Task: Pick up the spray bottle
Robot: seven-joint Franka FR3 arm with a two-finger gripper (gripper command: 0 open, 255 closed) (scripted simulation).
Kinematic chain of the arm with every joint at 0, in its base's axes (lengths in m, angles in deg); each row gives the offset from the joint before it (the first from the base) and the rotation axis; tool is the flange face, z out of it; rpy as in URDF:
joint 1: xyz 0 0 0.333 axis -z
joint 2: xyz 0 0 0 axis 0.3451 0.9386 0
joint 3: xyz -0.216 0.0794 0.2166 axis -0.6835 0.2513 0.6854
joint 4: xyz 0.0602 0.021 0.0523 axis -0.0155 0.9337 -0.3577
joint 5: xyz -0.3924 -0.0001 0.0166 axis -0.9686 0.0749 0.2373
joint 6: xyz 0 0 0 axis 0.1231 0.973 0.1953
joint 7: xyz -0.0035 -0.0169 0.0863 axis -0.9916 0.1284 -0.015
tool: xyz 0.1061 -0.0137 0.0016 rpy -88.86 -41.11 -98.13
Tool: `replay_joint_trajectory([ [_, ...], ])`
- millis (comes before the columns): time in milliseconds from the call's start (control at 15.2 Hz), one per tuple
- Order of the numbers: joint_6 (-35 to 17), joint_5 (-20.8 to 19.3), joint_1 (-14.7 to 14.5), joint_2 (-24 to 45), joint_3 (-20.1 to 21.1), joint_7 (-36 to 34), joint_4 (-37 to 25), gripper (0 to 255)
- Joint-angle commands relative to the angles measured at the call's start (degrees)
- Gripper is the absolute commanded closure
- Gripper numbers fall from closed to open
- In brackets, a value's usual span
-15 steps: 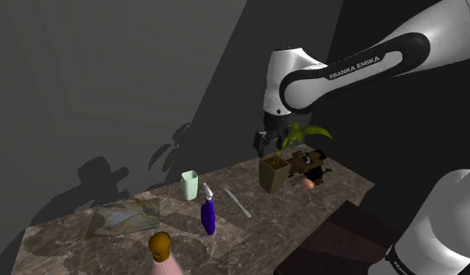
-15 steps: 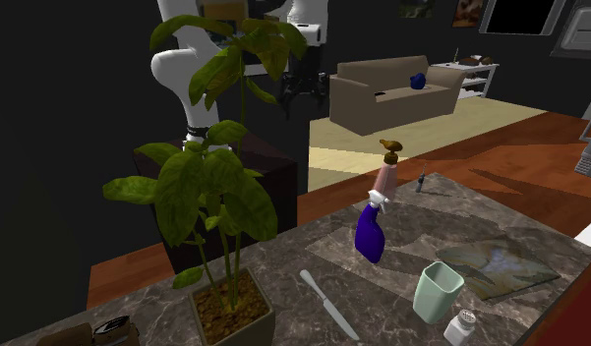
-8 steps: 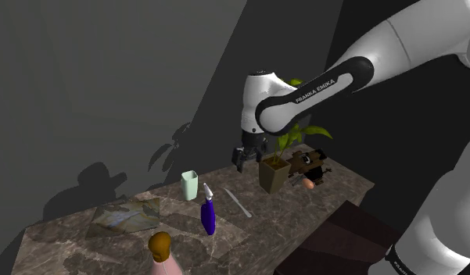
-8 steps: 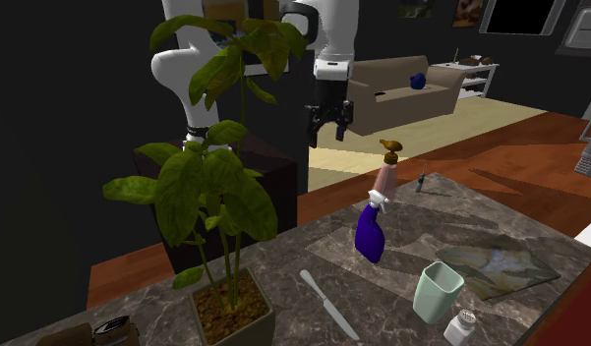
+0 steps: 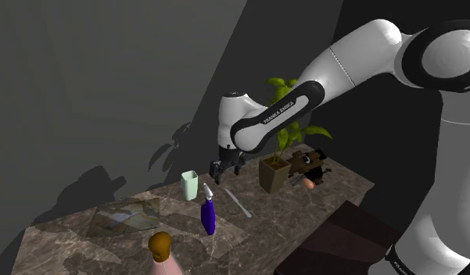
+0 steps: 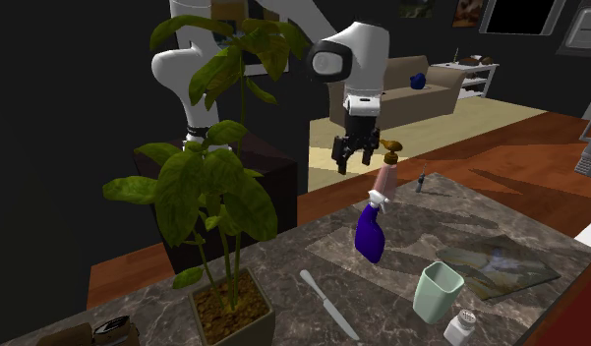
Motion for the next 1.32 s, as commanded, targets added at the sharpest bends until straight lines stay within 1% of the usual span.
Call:
replay_joint_trajectory([
  [0,-0.93,-1.16,-1.19,4.54,-0.27,-1.38,-3.6,0],
  [330,-1.78,-2.94,-4.07,14.65,-1.16,-3.44,-13.02,0],
  [792,-5.26,-4.22,-4.88,18.68,-2.28,-4.32,-13.54,0],
  [924,-5.53,-4.32,-4.95,19.03,-2.37,-4.39,-13.6,0],
  [990,-5.46,-4.32,-4.96,19.11,-2.38,-4.37,-13.76,255],
  [1254,-5.44,-4.31,-4.94,19.07,-2.37,-4.35,-13.75,255],
])
